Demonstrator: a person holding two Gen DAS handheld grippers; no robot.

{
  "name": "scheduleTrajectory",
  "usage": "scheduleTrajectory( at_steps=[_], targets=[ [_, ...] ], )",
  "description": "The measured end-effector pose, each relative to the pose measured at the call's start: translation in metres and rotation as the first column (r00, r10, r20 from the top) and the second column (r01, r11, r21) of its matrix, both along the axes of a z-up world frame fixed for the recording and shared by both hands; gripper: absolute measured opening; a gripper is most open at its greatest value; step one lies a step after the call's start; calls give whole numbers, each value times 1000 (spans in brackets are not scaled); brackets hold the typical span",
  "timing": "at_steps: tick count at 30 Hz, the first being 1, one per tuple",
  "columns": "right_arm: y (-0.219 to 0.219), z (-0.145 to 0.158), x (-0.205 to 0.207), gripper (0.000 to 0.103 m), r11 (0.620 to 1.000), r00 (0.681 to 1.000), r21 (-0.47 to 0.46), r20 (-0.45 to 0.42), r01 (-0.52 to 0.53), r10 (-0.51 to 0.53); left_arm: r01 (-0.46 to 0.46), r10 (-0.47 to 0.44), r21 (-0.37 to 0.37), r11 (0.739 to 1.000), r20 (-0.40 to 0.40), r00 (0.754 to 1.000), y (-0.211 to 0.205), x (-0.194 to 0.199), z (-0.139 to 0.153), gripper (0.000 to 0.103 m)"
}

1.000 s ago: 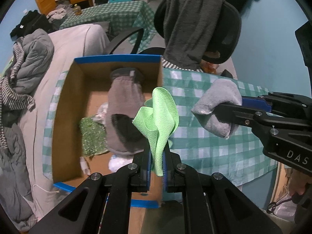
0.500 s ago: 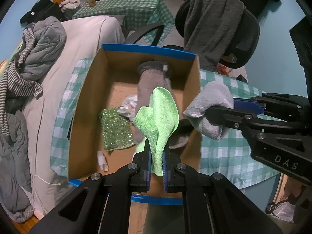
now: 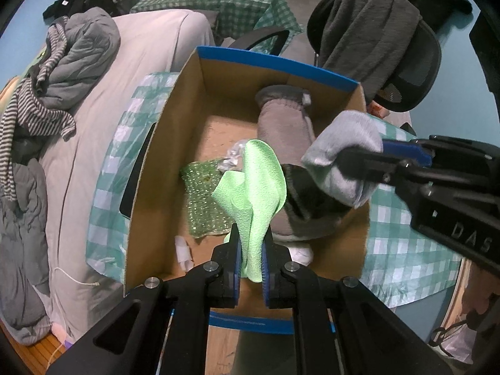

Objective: Organize soft objects
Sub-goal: 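Open both tools to drop the lime cloth and grey sock into the box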

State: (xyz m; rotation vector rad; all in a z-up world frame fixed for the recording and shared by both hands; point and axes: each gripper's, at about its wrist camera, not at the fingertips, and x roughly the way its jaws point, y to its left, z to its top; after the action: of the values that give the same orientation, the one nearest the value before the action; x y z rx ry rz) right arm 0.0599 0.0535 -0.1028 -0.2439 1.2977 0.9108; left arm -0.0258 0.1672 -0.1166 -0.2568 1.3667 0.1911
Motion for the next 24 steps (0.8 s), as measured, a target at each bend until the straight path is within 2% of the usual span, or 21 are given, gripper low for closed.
scheduleTrajectory(
  at_steps=[1,5,10,18,22,24],
  targets=[
    [1,0,1,24,1000,1000,0,-1,3,-3,-5,5,-2,1000,-3,1000,2,0,-1,13],
    [5,0,7,27,1000,1000,-9,11,18,-17,-17,17,8,1000,4,1000,7,0,-1,38],
    [3,7,8,59,999,998,-17,46,34,-33,-24,24,15,1000,13,1000,10,0,3,44],
    [-8,24,8,67,997,994,-33,86,73,-69,-37,36,29,999,28,999,9,-5,18,57],
    [-19,36,5,67,995,991,-27,97,98,-95,-32,31,27,999,50,998,7,-9,32,59],
    [-24,44,2,67,994,989,-25,109,104,-100,-32,31,26,999,59,998,4,-10,39,65]
  ],
)
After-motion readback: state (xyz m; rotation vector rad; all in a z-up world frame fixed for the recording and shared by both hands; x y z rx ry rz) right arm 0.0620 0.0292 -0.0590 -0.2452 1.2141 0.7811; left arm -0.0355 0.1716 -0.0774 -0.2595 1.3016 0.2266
